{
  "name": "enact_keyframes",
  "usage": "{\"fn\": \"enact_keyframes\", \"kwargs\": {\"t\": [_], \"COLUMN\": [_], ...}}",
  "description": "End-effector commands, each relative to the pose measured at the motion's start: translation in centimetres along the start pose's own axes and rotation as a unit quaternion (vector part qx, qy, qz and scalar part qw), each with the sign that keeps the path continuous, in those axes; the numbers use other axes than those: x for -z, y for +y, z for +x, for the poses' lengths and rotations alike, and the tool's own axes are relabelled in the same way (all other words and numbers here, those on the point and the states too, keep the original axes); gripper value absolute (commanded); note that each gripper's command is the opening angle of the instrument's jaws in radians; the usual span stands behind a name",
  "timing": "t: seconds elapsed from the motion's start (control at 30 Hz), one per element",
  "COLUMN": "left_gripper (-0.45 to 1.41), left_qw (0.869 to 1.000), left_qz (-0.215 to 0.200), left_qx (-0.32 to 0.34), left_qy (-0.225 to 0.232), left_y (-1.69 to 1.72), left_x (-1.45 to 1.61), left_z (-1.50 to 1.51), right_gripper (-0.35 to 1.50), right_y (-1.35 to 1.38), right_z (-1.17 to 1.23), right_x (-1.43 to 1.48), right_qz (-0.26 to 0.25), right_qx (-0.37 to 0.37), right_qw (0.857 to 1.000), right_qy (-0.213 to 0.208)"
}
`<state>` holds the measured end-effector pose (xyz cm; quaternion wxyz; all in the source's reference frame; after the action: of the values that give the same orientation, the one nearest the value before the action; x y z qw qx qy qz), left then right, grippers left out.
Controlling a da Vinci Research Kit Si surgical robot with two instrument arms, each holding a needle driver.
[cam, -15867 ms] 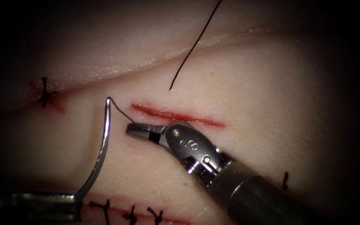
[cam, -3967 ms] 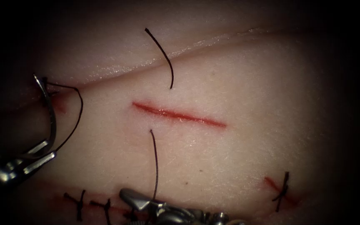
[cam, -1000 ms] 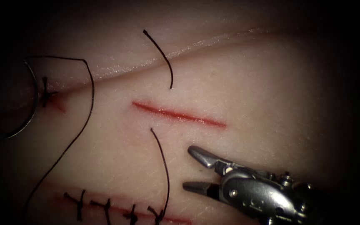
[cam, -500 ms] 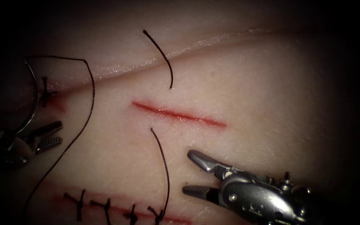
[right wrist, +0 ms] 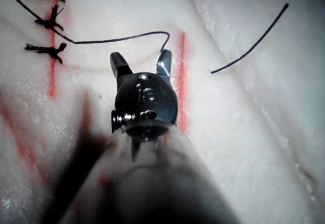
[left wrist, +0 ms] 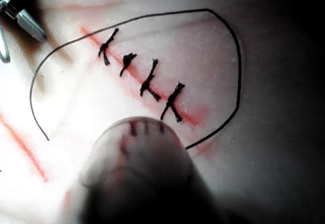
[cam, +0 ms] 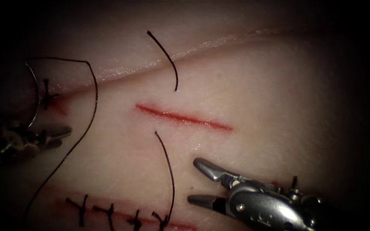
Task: Wound Closure
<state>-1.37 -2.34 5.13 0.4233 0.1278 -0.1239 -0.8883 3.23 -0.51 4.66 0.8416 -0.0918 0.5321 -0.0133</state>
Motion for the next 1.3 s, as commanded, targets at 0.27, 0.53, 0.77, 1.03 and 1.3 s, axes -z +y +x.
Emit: {"fn": "enact_keyframes", "kwargs": {"t": [0.27,0.53,0.77,1.03,1.3], "left_gripper": [0.73,0.78,-0.45,-0.45,-0.45], "left_qw": [0.991,0.989,0.988,0.997,0.994], "left_qz": [-0.058,-0.068,-0.080,-0.078,0.003], "left_qx": [-0.120,-0.130,-0.130,-0.024,0.094], "left_qy": [0.000,-0.017,-0.035,0.014,0.049], "left_y": [0.17,0.15,0.19,0.00,-0.48], "left_x": [-0.40,-0.45,-0.60,-0.35,0.00], "left_z": [0.40,0.39,0.29,0.24,0.05], "right_gripper": [1.45,1.43,1.40,1.33,1.16], "right_y": [-0.05,-0.05,-0.03,0.10,0.47], "right_z": [0.03,0.05,0.11,0.27,0.37], "right_x": [-0.09,-0.10,-0.08,0.00,-0.11], "right_qz": [0.005,0.008,0.007,-0.002,-0.024], "right_qx": [-0.006,-0.013,-0.015,-0.025,-0.062], "right_qw": [1.000,1.000,1.000,0.999,0.997], "right_qy": [0.013,0.021,0.025,0.035,0.033]}}
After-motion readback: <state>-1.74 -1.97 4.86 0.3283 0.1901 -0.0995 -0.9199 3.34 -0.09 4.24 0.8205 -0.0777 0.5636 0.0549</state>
